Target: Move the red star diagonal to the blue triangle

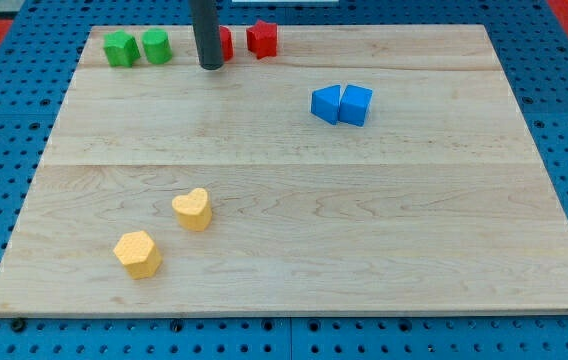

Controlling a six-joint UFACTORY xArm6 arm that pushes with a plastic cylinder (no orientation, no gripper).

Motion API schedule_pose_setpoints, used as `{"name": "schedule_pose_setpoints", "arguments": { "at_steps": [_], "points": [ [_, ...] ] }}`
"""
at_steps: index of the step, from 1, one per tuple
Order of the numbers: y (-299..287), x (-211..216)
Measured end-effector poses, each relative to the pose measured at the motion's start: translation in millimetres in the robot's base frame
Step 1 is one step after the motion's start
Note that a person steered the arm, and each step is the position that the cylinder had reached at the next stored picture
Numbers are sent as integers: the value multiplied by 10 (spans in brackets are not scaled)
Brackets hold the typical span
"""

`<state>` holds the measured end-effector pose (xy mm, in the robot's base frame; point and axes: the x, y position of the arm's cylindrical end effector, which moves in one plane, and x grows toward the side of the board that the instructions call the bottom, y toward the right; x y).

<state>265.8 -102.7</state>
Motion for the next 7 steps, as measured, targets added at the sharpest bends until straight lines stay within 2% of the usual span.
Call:
{"name": "schedule_pose_setpoints", "arguments": {
  "at_steps": [2,3,4,7],
  "points": [
    [0,-245],
    [271,50],
    [1078,-216],
    [883,-693]
  ]
}}
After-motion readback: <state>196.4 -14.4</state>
